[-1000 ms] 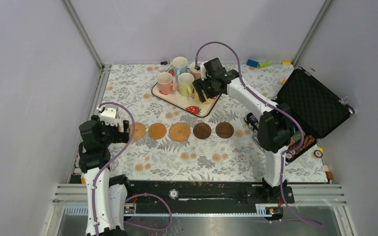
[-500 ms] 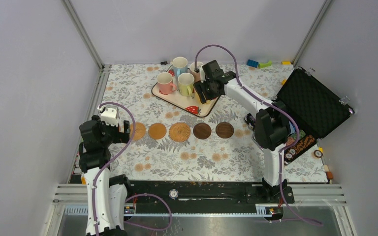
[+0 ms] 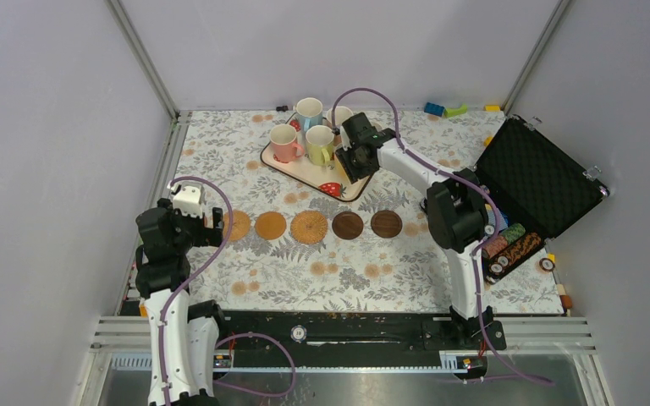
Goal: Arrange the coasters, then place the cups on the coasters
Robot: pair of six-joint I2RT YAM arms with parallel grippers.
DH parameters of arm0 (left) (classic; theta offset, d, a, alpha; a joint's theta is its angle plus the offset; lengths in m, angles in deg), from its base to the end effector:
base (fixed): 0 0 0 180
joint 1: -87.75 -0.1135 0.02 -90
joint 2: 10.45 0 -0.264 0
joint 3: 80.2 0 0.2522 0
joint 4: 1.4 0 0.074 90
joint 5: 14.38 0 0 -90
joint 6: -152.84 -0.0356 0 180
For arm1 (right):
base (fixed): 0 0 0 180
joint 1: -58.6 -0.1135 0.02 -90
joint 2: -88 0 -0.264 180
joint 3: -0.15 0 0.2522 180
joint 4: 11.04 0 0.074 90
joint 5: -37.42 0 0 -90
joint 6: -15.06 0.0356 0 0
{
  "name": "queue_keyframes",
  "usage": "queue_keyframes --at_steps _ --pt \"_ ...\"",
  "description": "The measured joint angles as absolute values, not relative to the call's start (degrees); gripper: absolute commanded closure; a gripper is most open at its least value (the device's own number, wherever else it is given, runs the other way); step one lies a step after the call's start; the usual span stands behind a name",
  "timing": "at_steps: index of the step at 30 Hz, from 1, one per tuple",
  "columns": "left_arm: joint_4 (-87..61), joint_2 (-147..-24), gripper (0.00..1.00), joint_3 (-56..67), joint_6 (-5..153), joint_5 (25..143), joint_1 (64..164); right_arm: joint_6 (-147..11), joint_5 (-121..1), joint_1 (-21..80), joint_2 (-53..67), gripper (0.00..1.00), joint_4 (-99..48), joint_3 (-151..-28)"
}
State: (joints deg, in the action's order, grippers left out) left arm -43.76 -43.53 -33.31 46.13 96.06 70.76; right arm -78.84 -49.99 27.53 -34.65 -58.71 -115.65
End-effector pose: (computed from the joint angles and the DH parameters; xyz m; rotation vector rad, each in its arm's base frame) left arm 0.1356 0.0284 0.2665 0.2119 2.0241 -0.0005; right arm 0.4089 0.2445 0.2165 -0.7416 2.4149 0.1343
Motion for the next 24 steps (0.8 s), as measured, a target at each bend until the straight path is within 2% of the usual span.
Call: queue_keyframes --at_steps 6,7,9,12,18,24 --pt "-43.8 -43.5 0.01 -33.4 46.1 96.2 70.8 -79.8 -48.7 27.4 -34.7 0.56 -56.8 -115.5" --pt "-43.7 -43.5 0.01 -33.4 46.1 96.2 70.8 -79.9 -48.6 27.4 -34.7 0.60 -56.5 -115.5" --pt "-43.8 -43.5 0.01 -33.6 46.1 96.2 70.8 -80.5 -48.5 27.2 -34.7 0.78 -55.7 -115.5" --pt "-43.8 -43.5 0.01 -33.6 46.1 96.3 70.8 -81.3 -47.8 26.9 -34.7 0.99 -55.0 -115.5" --pt "-43.8 -43.5 0.01 -33.6 46.1 96.3 70.8 -83.2 -46.6 26.1 -32.8 1.00 -53.8 -112.7" --pt "-43.8 -43.5 0.02 -33.9 45.8 96.5 70.8 -88.1 -46.2 26.0 -21.1 1.00 -55.5 -101.6"
